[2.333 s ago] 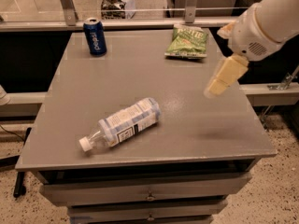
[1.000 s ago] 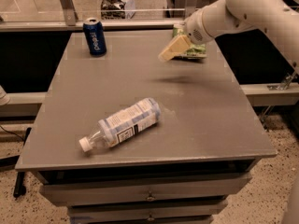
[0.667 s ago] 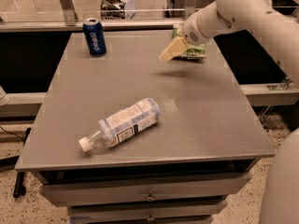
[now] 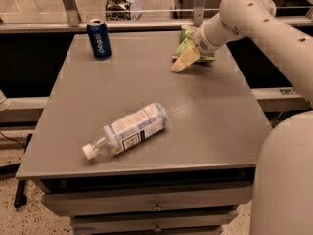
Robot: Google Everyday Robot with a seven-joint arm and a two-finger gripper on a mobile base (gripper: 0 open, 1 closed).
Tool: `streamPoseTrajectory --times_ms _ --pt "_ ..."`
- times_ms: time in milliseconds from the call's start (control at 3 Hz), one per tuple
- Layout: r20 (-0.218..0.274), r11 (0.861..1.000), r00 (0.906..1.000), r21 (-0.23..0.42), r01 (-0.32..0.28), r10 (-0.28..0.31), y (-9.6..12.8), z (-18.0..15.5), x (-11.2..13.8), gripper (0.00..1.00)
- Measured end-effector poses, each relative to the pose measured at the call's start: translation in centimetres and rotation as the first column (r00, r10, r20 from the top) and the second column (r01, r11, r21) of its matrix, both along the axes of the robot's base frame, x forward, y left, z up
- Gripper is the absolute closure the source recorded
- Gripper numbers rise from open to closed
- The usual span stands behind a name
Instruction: Move green jalapeno chip bag near blue plastic bottle
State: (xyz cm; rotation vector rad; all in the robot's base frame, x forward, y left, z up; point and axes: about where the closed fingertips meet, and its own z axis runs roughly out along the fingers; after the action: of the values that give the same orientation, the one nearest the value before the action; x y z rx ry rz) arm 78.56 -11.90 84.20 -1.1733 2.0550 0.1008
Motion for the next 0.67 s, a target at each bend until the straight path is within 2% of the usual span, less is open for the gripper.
streamPoseTrajectory --times_ms 333,667 --pt "-0.008 1.000 0.9999 0.001 0.013 -0.013 -0.9 -0.3 0.4 0.19" --pt "0.002 1.000 1.0000 0.024 -0.004 0.003 -1.0 0.8 0.1 0.43"
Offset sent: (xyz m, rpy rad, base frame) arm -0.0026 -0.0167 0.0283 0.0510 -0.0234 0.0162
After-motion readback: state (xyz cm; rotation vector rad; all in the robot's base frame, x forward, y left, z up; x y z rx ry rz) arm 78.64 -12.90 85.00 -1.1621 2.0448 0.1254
